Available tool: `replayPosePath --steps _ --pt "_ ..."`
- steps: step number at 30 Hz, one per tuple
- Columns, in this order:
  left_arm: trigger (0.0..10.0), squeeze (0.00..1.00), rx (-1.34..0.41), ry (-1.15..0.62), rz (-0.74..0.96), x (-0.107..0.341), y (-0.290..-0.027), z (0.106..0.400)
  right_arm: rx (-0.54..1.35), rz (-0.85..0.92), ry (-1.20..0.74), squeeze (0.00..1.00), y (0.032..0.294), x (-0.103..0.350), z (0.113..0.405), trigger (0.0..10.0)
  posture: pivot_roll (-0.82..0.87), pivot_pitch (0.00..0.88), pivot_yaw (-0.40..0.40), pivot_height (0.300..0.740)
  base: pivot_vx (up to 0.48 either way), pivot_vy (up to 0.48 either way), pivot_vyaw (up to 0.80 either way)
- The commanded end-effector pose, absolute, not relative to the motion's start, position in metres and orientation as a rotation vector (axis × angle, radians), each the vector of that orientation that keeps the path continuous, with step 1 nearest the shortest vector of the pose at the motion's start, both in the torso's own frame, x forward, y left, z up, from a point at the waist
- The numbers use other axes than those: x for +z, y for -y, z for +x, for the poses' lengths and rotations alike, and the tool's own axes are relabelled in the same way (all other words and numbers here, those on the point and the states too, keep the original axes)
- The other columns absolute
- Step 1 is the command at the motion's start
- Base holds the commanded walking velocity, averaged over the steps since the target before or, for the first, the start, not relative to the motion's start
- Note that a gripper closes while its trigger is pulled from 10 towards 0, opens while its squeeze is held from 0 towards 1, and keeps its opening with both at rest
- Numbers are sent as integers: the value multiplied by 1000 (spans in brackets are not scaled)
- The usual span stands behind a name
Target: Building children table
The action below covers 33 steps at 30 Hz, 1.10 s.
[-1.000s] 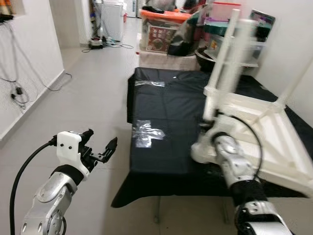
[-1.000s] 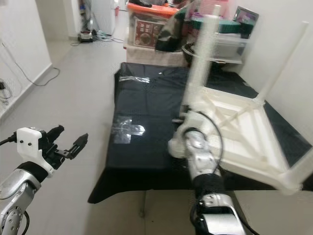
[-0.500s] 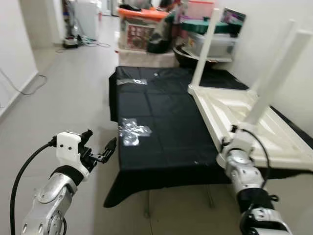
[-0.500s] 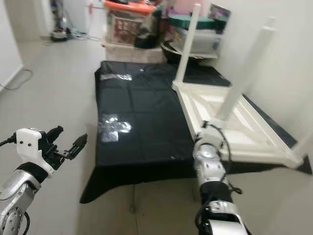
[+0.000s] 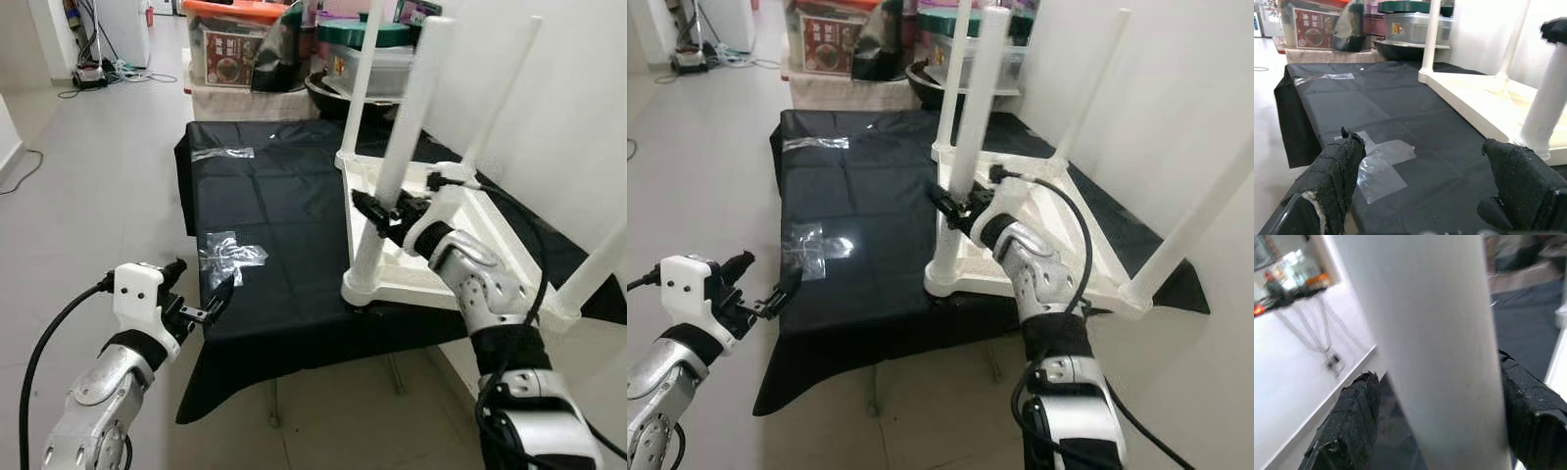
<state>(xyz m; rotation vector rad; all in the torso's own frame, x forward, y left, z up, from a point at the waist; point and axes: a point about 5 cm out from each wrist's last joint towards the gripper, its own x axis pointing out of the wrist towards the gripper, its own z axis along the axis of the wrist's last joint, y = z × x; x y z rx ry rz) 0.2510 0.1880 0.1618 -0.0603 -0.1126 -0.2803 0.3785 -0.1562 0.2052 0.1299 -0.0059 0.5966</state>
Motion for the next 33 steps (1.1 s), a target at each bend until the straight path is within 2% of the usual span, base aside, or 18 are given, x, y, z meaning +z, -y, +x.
replayPosePath --steps 1,8,9,10,11,12,13,16,17,18,22,23,24,27,30,31,32,33 --pt "10000 0 -292 110 -72 160 -184 252 664 109 -29 0 150 197 379 10000 123 0 -127 740 0 0 0" --pt "10000 0 -291 108 -67 160 -185 251 687 34 -45 0 140 187 385 10000 151 0 -138 740 0 0 0" --pt "10000 0 -290 108 -66 160 -185 251 731 47 -15 0 136 189 384 9333 152 0 -137 740 0 0 0" --pt "10000 0 -290 109 -65 161 -185 251 774 60 12 0 132 191 383 5059 153 0 -137 740 0 0 0" --pt "10000 0 -289 109 -65 161 -186 251 803 68 30 0 130 192 382 2627 153 0 -137 740 0 0 0" --pt "10000 0 -289 109 -65 161 -186 251 803 68 30 0 130 192 382 2627 153 0 -137 740 0 0 0" --pt "10000 0 -289 109 -64 161 -186 251 844 75 41 0 127 191 380 0 154 0 -135 740 0 0 0" --pt "10000 0 -287 108 -62 161 -187 250 784 86 36 0 125 184 380 0 151 0 -132 740 0 0 0" --pt "10000 0 -287 108 -62 161 -187 249 646 43 7 0 129 179 385 0 148 0 -131 740 0 0 0" --pt "10000 0 -287 108 -62 161 -187 249 646 43 7 0 129 179 385 0 148 0 -131 740 0 0 0" --pt "10000 0 -281 108 -60 162 -188 248 -205 -87 -237 0 190 145 391 0 142 0 -126 740 0 0 0" --pt "10000 0 -281 108 -60 162 -188 248 -205 -87 -237 0 190 145 391 0 142 0 -126 740 0 0 0" --pt "10000 0 -281 109 -59 162 -187 248 -330 -99 -296 0 206 133 383 0 136 0 -122 740 0 0 0" --pt "10000 0 -282 108 -58 162 -187 247 -469 -147 -349 0 224 112 365 0 137 0 -122 740 0 0 0" --pt "10000 0 -283 108 -57 163 -187 247 -474 -166 -362 0 221 107 358 0 129 0 -117 740 0 0 0" --pt "10000 0 -283 107 -57 163 -187 246 -429 -171 -372 0 209 105 355 3020 123 0 -114 740 0 0 0" --pt "10000 0 -284 107 -58 163 -187 247 -342 -148 -364 0 194 108 358 10000 122 0 -114 740 0 0 0" --pt "10000 0 -284 107 -58 163 -187 247 -342 -148 -364 0 194 108 358 10000 122 0 -114 740 0 0 0"
